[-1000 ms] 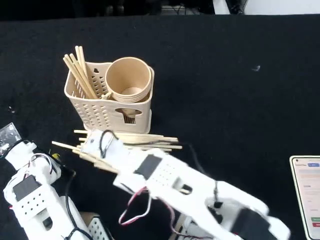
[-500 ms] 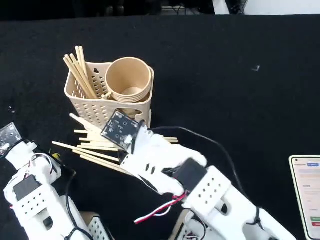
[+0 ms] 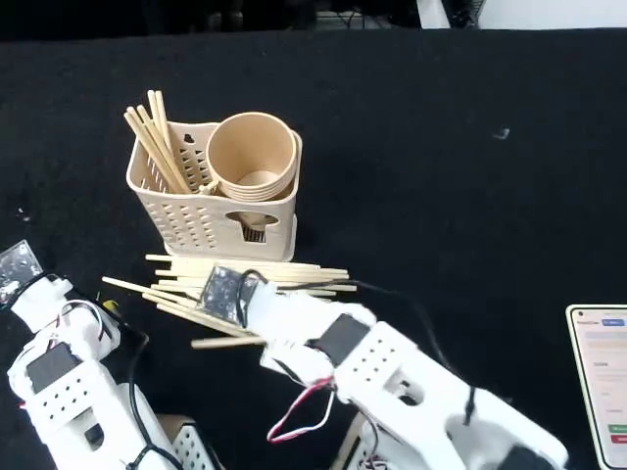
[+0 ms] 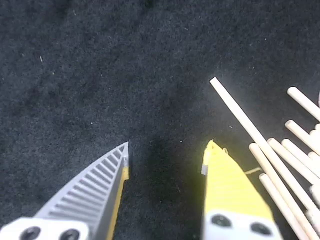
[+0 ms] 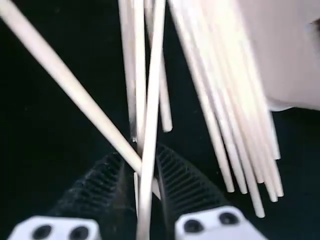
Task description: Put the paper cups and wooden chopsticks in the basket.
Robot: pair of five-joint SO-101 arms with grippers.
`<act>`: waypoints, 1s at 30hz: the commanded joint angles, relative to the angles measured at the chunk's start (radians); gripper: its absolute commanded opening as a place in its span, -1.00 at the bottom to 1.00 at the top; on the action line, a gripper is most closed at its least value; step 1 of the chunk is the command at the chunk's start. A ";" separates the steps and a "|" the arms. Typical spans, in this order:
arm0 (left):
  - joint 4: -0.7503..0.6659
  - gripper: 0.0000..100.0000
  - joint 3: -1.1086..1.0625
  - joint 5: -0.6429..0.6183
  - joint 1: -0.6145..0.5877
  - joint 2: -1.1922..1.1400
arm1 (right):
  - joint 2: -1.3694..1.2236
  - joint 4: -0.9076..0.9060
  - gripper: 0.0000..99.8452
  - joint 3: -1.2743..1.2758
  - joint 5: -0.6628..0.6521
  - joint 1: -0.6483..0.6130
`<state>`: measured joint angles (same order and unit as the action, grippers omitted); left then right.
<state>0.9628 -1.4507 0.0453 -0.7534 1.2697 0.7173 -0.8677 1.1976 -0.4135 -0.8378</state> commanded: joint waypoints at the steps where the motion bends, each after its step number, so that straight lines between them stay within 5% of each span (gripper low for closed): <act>1: -0.014 -0.52 0.016 -0.003 -0.010 0.015 | -0.087 0.025 -0.79 -0.002 -0.026 0.015; 5: -0.014 -0.52 0.016 -0.003 -0.010 0.015 | -0.160 0.031 -0.68 -0.007 -0.028 0.012; 12: -0.014 -0.52 0.016 -0.003 -0.010 0.015 | -0.179 0.023 -0.99 -0.056 -0.054 0.018; 21: -0.014 -0.52 0.015 -0.003 -0.012 0.015 | -0.177 -0.195 -0.98 -0.251 -0.075 0.109; 30: -0.015 -0.52 0.015 -0.003 -0.010 0.015 | 0.001 -0.316 -0.98 -0.352 -0.069 -0.003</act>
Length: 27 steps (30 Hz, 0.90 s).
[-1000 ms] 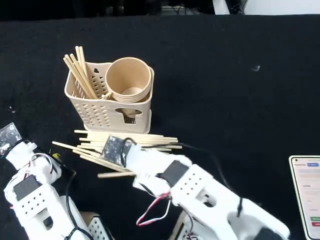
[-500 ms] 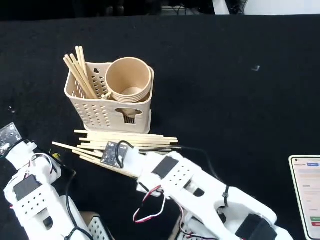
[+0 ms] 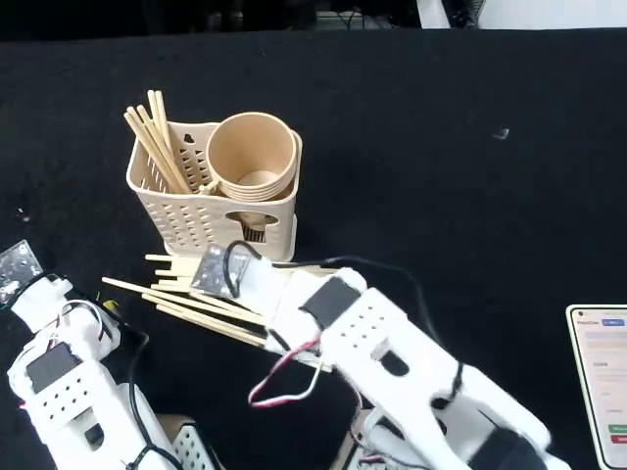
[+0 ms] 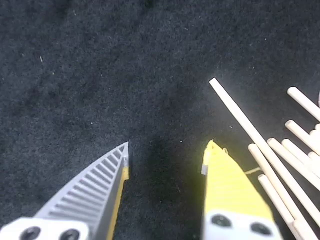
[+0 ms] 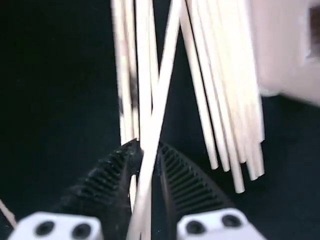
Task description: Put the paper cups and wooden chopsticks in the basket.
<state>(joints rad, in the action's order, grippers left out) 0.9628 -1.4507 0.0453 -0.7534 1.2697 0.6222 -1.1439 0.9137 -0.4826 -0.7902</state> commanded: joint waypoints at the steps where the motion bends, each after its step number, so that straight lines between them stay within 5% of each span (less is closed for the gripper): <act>1: -0.015 -0.52 0.015 -0.003 -0.010 0.015 | 0.116 -0.043 -0.98 -0.065 0.000 -0.061; 10: -0.014 -0.52 0.015 -0.003 -0.010 0.015 | 0.068 0.068 -0.95 0.177 -0.137 0.167; 16: -0.014 -0.52 0.015 -0.003 -0.005 0.015 | 0.058 0.078 -0.55 0.208 -0.147 0.269; 27: -0.014 -0.52 0.016 -0.003 -0.004 0.015 | 0.024 0.319 -0.69 0.278 -0.141 0.267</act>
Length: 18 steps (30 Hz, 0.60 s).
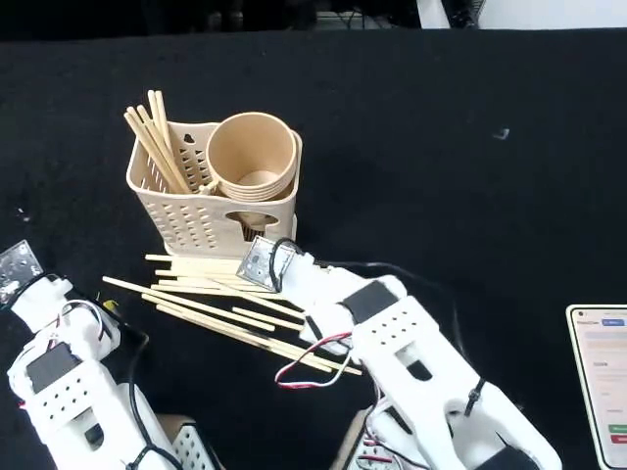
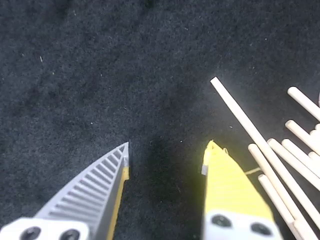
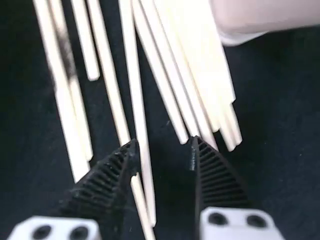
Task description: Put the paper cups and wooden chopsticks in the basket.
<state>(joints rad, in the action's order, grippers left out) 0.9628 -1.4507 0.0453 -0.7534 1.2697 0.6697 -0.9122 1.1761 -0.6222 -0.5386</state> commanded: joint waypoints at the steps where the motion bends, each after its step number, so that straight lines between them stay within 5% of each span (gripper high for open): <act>1: -0.014 -0.52 0.015 -0.003 -0.004 0.015 | -0.041 0.114 -0.69 0.027 -0.005 0.015; 9: -0.014 -0.52 0.015 -0.003 -0.004 0.015 | -0.225 0.183 -0.70 -0.004 -0.005 0.017; 14: -0.014 -0.52 0.015 -0.003 -0.004 0.015 | -0.234 0.166 -0.99 -0.030 0.000 0.018; 18: -0.014 -0.52 0.015 -0.003 -0.004 0.015 | -0.234 0.164 -0.98 -0.039 0.000 0.020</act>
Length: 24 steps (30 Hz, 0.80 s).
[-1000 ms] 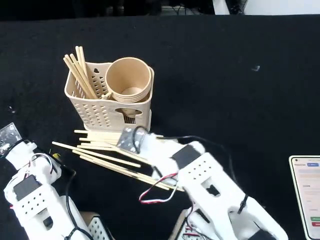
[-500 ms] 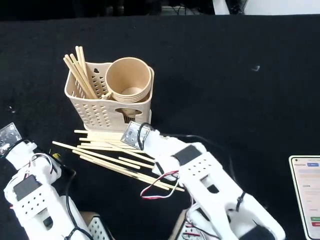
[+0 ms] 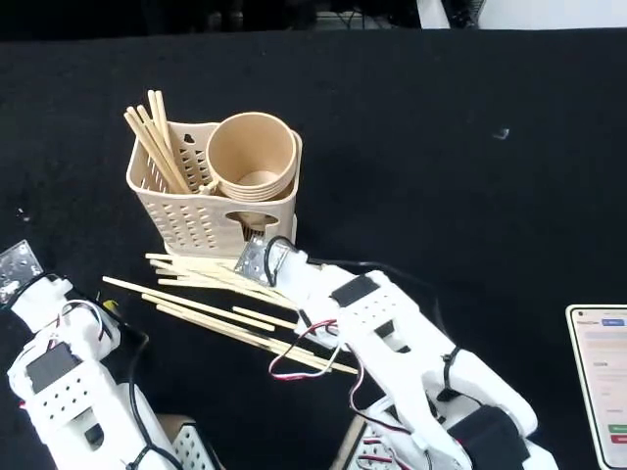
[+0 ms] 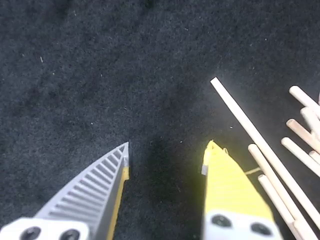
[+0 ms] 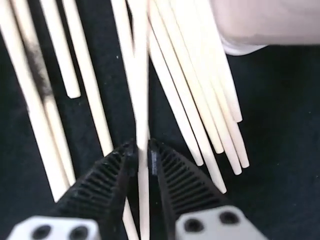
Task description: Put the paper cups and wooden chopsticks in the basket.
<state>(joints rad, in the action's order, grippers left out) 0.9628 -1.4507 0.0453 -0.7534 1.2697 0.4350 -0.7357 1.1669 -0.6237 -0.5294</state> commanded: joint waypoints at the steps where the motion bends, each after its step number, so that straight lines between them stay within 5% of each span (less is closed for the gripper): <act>1: -0.014 -0.52 0.015 -0.003 -0.004 0.015 | 0.001 -0.012 -0.98 -0.030 0.002 0.011; 19: -0.018 -0.52 0.015 -0.003 -0.002 0.015 | 0.653 -0.428 -0.98 -0.079 0.003 -0.005; 24: -0.021 -0.52 0.015 -0.003 -0.002 0.015 | 0.878 -0.493 -0.98 -0.217 0.190 -0.175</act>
<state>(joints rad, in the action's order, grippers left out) 0.9628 -1.4507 0.0453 -0.7534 1.2697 1.1838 -1.2037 1.0840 -0.5424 -0.6076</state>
